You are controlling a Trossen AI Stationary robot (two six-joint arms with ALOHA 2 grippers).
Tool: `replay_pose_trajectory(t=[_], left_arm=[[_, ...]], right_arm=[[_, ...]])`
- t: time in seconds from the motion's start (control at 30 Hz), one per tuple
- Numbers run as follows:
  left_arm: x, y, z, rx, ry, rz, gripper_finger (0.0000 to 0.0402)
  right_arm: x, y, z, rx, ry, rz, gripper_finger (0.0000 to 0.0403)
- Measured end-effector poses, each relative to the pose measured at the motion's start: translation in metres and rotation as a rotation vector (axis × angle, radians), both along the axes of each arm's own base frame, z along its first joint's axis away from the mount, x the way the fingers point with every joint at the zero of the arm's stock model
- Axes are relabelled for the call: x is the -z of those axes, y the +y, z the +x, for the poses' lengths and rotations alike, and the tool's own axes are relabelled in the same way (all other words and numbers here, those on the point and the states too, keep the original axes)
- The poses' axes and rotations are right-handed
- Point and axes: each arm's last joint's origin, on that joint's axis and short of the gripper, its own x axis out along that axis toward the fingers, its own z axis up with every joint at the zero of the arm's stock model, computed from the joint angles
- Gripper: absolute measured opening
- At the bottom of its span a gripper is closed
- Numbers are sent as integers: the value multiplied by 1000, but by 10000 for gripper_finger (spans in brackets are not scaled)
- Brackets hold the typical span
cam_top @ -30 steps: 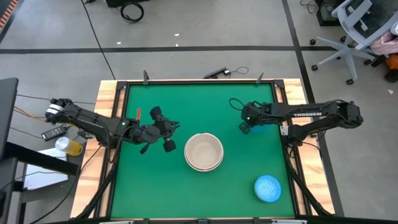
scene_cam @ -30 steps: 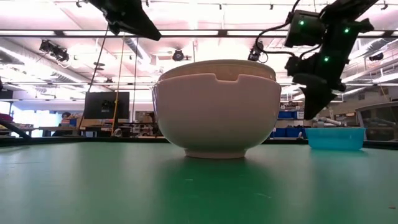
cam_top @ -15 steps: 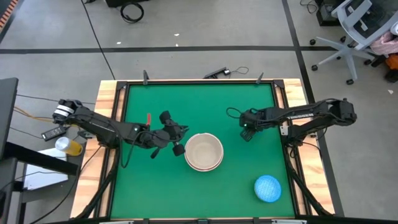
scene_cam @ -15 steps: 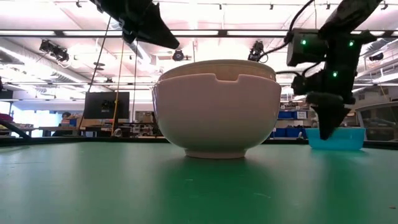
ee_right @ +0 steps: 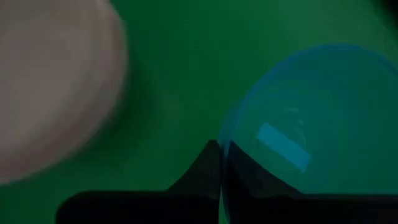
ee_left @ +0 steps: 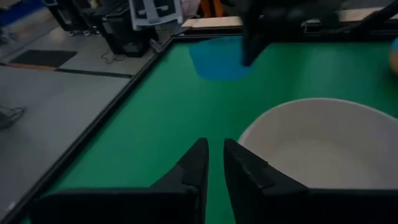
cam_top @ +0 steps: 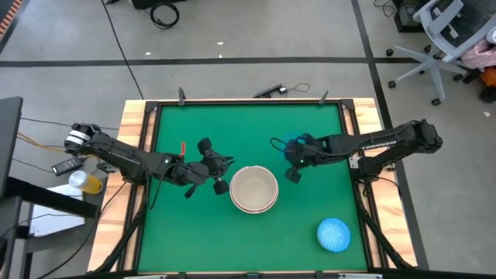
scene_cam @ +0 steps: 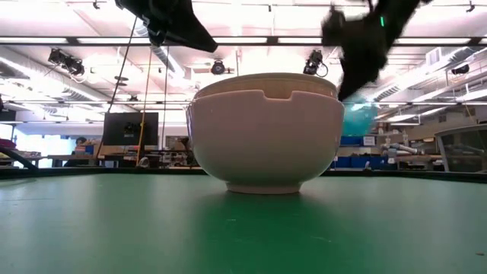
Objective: Nest bowls inside each other
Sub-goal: Stack the blue bowl on the gray bowl
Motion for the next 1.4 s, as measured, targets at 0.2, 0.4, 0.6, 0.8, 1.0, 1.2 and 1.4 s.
replay_pose_trajectory(t=[0.2, 0.4, 0.6, 0.8, 1.0, 1.2, 1.4], left_arm=[[-4, 4, -2, -3, 1, 28, 91], [-4, 13, -2, -37, 9, 31, 157], [-5, 21, -1, -54, 17, 51, 188], [-6, 33, 1, -65, 19, 49, 190], [-5, 40, 3, -61, 21, 30, 190], [-5, 46, 3, -64, 23, 25, 190], [-8, 51, 5, -58, -12, 6, 190]], right_arm=[[-31, 33, 30, -208, -152, -50, 8], [-22, 69, 64, -532, -229, -47, 8], [1, 87, 82, -686, -232, -18, 7], [28, 87, 92, -705, -152, 34, 12], [40, 86, 98, -632, -129, 44, 41], [28, 83, 94, -583, -161, 41, 114], [-2, 75, 80, -434, -233, 63, 171]])
